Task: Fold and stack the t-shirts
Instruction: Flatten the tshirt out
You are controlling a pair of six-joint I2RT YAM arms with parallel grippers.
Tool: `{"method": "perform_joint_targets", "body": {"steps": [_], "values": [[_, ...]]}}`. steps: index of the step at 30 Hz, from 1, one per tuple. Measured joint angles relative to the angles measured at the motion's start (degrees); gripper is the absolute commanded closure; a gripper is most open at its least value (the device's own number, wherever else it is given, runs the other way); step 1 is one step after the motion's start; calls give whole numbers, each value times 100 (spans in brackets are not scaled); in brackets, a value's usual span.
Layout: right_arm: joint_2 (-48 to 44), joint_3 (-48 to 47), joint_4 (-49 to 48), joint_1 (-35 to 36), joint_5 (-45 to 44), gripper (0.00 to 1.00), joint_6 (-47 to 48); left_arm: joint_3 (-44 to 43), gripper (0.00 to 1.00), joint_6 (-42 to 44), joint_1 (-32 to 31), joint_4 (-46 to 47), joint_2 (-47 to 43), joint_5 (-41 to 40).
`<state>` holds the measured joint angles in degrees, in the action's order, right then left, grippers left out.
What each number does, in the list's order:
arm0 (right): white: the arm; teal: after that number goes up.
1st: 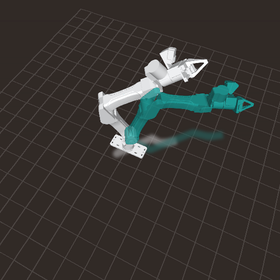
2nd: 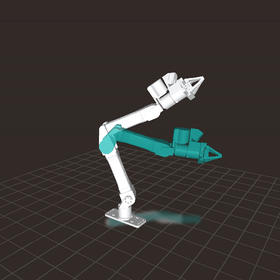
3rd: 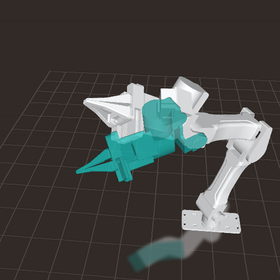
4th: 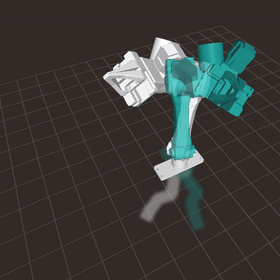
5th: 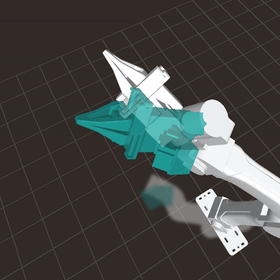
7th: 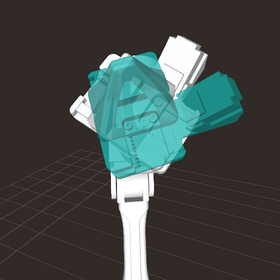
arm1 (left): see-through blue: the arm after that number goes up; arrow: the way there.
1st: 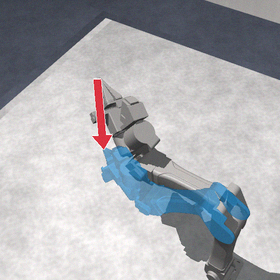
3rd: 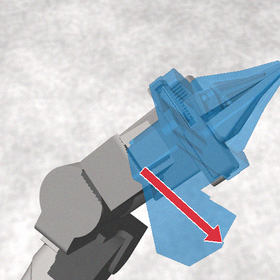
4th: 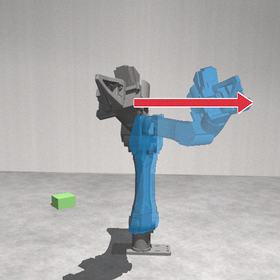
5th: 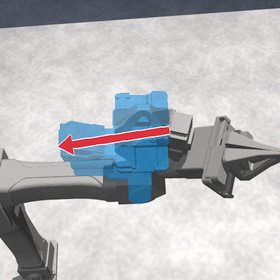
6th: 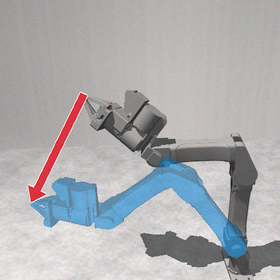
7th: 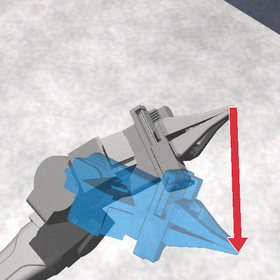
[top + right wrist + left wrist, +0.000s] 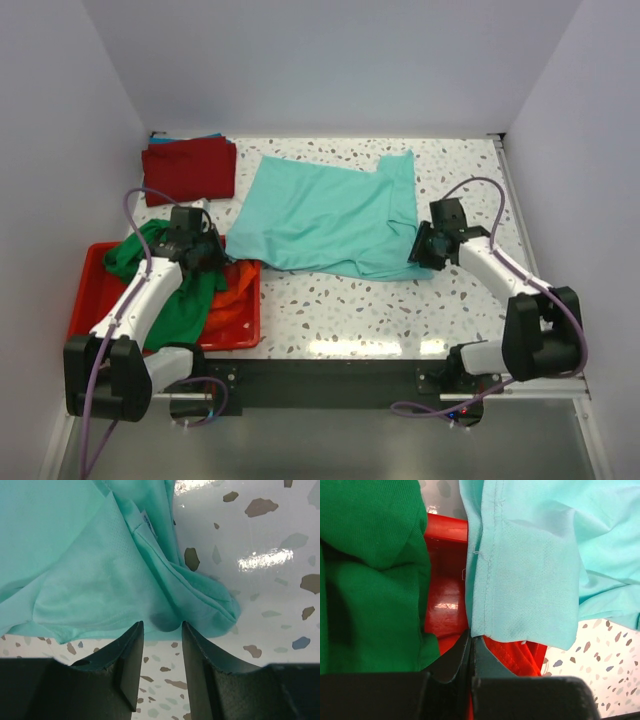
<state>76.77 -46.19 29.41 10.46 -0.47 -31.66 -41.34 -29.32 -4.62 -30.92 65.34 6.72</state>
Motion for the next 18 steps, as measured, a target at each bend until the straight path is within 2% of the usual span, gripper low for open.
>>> {"method": "perform_joint_targets", "body": {"steps": [8,10,14,18], "values": [[514,-20,-221,0,7,65,219,0,100,0,0,0,-2,22],[557,-20,-251,0,7,71,249,0,100,0,0,0,-2,33],[577,-20,-332,-2,9,73,289,0,100,2,0,0,-2,44],[577,-61,-345,0,9,85,350,0,100,2,0,0,-2,59]]}}
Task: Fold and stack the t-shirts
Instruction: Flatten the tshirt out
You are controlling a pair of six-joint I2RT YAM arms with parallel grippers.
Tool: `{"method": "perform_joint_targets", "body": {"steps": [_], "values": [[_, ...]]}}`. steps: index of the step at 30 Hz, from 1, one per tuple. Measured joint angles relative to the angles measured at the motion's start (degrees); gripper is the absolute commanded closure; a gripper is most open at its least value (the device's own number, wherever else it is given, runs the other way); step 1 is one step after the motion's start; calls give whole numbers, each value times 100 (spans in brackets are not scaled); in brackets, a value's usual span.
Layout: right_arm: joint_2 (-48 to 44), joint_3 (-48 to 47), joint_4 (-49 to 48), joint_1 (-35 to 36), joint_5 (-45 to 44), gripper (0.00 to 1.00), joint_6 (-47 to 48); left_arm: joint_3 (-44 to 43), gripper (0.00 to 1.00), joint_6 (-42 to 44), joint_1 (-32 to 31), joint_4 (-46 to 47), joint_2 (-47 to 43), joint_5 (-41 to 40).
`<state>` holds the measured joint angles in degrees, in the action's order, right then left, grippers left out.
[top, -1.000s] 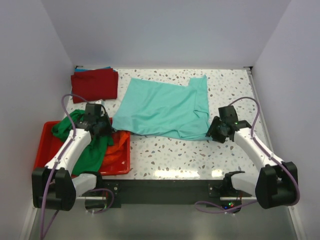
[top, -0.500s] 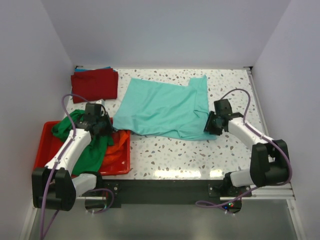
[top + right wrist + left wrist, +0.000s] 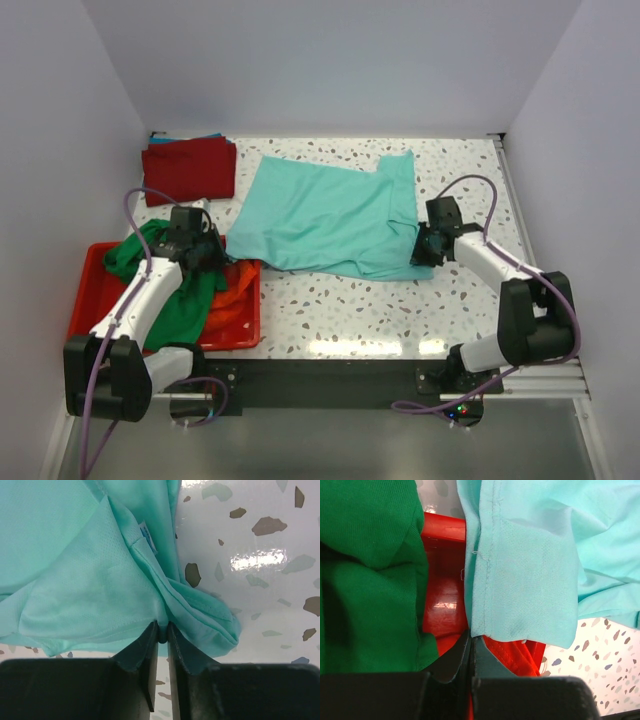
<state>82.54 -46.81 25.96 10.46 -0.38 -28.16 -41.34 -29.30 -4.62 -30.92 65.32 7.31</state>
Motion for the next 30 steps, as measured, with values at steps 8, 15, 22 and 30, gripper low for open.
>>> {"method": "perform_joint_targets", "body": {"steps": [8,15,22,30], "values": [[-15,-323,181,0,-17,100,131,0,100,0,0,0,0,2],[-463,-951,968,-2,-13,100,122,-2,100,-24,0,70,66,63],[-876,-2535,1582,-70,-166,100,81,-800,100,-269,-107,319,872,256],[162,-5355,2039,-376,-452,100,79,-4330,100,-407,-529,382,2761,337]]}}
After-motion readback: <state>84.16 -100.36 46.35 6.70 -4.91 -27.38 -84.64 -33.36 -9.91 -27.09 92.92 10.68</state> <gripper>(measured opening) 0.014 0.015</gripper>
